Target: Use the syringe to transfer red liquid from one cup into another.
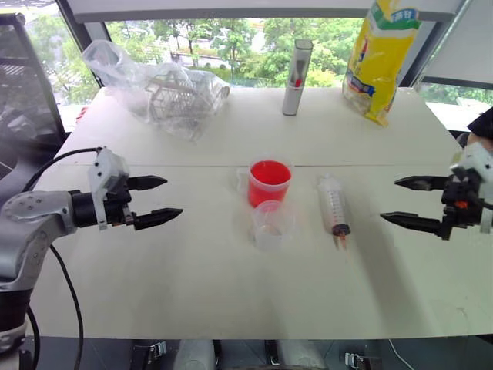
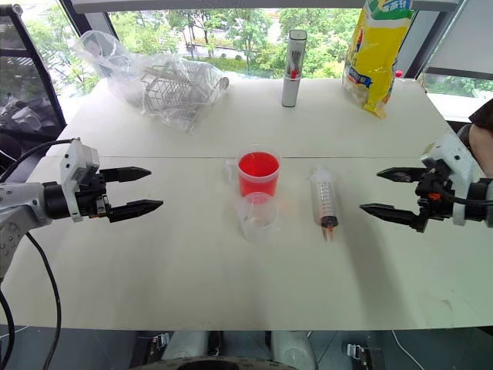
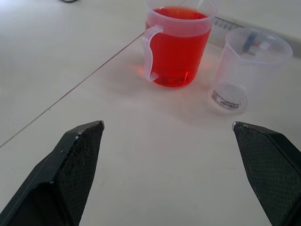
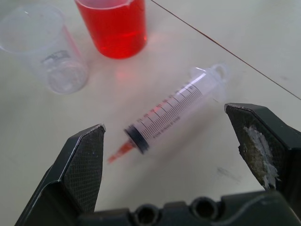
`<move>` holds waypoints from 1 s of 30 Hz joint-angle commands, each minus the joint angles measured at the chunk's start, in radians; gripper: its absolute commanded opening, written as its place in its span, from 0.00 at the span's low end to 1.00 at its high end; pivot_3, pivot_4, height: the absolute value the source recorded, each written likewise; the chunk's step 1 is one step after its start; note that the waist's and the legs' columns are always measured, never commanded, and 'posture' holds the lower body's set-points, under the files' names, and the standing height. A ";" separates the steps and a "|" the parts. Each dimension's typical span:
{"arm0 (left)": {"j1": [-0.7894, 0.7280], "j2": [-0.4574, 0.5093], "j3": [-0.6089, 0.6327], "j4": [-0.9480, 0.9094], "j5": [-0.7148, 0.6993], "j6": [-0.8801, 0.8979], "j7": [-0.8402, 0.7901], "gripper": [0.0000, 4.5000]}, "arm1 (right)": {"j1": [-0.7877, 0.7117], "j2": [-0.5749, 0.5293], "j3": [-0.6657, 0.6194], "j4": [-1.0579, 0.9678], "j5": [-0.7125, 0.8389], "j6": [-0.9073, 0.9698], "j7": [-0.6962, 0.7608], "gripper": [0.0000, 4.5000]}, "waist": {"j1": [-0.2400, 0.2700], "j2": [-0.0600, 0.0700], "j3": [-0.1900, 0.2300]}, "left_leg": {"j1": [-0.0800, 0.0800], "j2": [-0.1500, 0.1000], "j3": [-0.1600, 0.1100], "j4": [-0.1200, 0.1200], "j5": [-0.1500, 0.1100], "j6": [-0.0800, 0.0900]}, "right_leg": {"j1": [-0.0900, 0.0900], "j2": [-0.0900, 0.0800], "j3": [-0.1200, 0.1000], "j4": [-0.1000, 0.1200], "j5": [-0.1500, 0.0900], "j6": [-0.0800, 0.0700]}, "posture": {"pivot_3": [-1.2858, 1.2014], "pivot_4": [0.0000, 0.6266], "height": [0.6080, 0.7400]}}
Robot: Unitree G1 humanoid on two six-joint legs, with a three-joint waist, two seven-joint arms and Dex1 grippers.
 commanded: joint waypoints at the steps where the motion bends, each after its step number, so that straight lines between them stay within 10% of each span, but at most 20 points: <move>1: -0.007 0.007 0.040 -0.033 -0.015 0.010 0.024 1.00 | -0.027 0.009 0.006 -0.019 0.010 0.002 -0.015 0.99 | 0.000 0.000 0.000 | 0.000 0.000 0.000 0.000 0.000 0.000 | 0.000 0.000 0.000 0.000 0.000 0.000 | 0.52 0.24 1.00; 30: -0.020 -0.011 0.024 -0.058 -0.021 0.012 0.041 1.00 | -0.148 -0.017 0.112 -0.041 0.005 0.164 -0.154 0.99 | -0.003 0.000 0.000 | 0.000 0.000 0.000 0.000 0.000 0.000 | 0.000 0.000 0.000 0.000 0.000 0.000 | 0.52 0.24 1.00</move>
